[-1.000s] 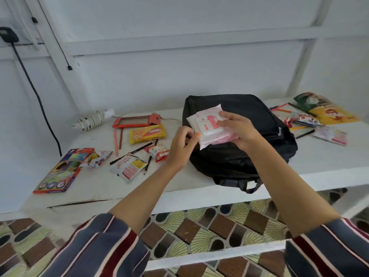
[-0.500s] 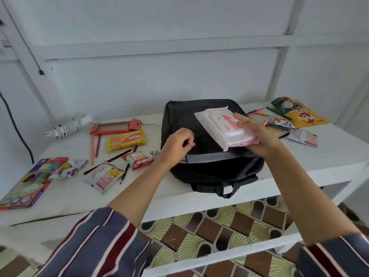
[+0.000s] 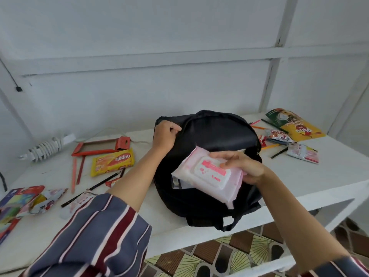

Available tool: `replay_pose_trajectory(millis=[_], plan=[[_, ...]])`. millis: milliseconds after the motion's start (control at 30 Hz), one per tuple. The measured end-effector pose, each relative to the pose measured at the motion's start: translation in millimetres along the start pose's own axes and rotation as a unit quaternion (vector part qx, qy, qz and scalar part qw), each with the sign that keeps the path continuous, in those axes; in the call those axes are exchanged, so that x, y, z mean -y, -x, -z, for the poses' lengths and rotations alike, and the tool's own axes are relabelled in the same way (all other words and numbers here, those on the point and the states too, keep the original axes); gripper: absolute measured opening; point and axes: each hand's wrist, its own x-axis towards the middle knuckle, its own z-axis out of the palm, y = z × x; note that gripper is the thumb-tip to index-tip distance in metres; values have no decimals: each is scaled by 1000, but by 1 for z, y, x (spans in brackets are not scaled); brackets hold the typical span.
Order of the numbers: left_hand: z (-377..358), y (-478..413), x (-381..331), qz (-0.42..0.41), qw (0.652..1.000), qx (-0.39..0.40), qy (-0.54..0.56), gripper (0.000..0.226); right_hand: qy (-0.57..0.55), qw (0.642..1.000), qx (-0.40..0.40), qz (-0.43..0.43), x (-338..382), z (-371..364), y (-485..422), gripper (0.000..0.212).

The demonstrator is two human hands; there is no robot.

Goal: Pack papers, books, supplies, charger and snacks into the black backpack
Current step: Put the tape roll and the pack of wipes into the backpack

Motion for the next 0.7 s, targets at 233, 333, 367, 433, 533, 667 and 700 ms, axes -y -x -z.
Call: replay_pose_trajectory(millis=[233,333,367,433,533,667,700], plan=[[6,17,17,-194,979,50,-29,19,-60,997,-36,21,-2,6,-29,76],[19,31,25,-229,963,137,-27,12,-64,997,-30,18,1,11,-33,92],[22,34,27,-234,960,149,-27,21,-67,997,-27,15,1,11,-33,92],[27,42,28,-232,956,174,-37,28,-75,997,-26,12,-1,12,-34,92],[26,50,29,-242,935,233,-116,21,-72,997,-15,12,0,9,-31,84],[21,57,31,-240,924,254,-158,31,-61,998,8,0,5,11,-22,71],[21,56,28,-227,929,248,-155,29,-59,998,10,-11,4,13,-20,77]])
